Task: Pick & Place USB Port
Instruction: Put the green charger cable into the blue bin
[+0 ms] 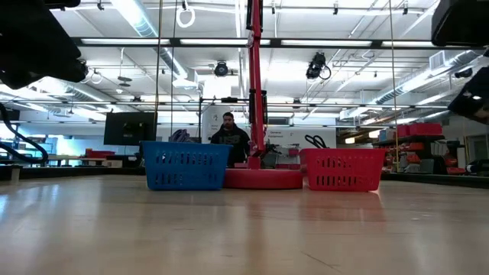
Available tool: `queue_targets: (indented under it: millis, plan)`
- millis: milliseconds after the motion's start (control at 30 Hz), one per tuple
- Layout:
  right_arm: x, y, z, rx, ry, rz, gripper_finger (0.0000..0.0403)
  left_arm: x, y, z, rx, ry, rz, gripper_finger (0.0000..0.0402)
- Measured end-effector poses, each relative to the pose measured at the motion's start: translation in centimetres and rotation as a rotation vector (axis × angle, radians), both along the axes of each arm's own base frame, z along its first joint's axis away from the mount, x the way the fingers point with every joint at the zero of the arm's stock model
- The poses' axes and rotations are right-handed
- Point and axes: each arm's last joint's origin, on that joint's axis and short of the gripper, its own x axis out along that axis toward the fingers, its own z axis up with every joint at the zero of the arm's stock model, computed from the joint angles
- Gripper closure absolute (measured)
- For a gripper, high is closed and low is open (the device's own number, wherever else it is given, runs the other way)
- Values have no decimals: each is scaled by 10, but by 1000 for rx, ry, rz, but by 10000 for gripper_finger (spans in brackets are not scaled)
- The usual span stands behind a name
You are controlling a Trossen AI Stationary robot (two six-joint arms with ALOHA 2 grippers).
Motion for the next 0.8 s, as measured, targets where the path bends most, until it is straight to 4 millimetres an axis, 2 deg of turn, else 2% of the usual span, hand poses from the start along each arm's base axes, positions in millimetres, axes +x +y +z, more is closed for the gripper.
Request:
queue_targets:
  millis: [533, 800]
  plan:
    - [-5, 4, -2, 57, 62, 7, 301, 0, -1, 0, 0, 0, -3, 259]
    - [-3, 11, -22, 27, 112, 29, 304, 0, -1, 0, -1, -1, -3, 259]
